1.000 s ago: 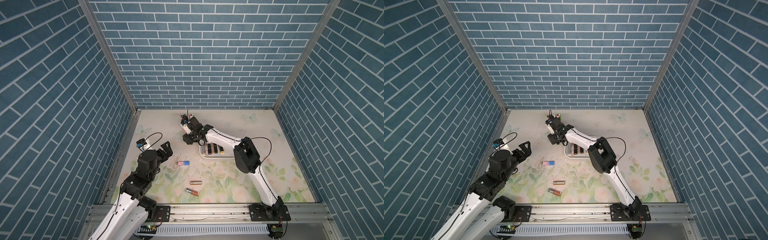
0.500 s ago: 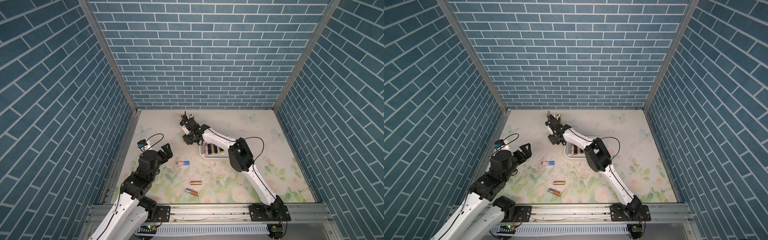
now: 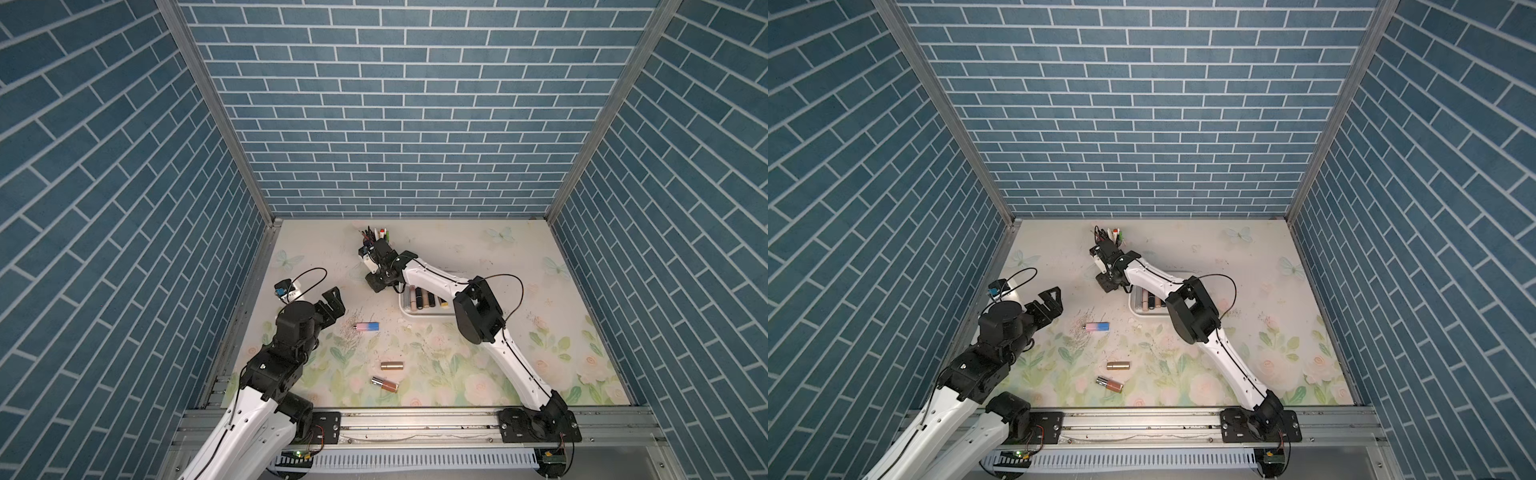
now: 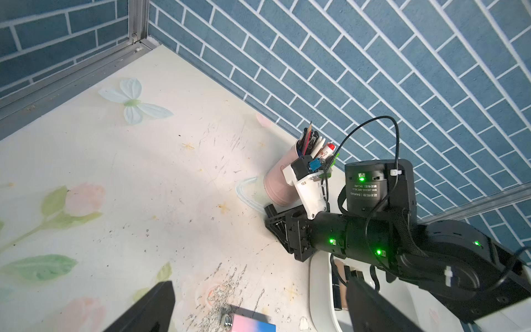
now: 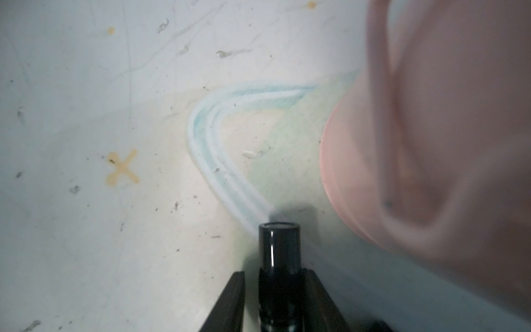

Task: Put the lipstick into the storage box
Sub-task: Pick up the lipstick at the center of the board.

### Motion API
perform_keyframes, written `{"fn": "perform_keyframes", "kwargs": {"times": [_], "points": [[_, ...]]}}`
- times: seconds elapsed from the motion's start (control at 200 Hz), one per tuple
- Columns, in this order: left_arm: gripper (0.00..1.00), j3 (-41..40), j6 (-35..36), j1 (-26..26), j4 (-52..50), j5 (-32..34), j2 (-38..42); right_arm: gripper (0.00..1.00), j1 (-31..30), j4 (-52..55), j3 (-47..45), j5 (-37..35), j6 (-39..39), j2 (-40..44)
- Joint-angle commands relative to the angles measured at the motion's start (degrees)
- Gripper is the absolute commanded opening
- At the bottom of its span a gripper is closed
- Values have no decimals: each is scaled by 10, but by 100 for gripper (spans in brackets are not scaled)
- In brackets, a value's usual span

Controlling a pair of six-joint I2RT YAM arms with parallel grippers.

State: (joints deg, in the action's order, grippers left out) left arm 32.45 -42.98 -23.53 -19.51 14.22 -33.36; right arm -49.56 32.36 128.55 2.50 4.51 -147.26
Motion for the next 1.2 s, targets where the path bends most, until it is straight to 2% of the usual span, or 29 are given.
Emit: {"fn": "perform_keyframes", "kwargs": {"times": [0.0, 0.09, 0.22, 0.355, 0.49, 0.63, 0.87, 0.95, 1.195], "points": [[100, -3, 11, 3, -9, 3, 4, 29, 2, 17, 11, 3, 2, -17], [100, -4, 11, 3, -11, 3, 8, 22, 2, 15, 10, 2, 3, -15], [100, -5, 12, 4, -14, 3, 15, 16, 1, 6, 2, 1, 7, -6], [99, -5, 14, 4, -16, 0, 20, 15, 1, -22, -24, 16, 19, 22], [100, -5, 22, 4, -12, -12, 27, 14, 1, -54, -50, 69, 41, 66], [100, -3, 37, 3, -6, -29, 35, 14, 4, -91, -96, 102, 73, 137], [99, -8, 67, 4, 16, -71, 37, 14, 30, -176, -301, 113, 148, 336], [100, -13, 80, 3, 39, -110, 26, 15, 49, -188, -383, 97, 174, 405], [100, -28, 97, 2, 125, -215, -72, 16, 120, -182, -599, 23, 218, 584]]}}
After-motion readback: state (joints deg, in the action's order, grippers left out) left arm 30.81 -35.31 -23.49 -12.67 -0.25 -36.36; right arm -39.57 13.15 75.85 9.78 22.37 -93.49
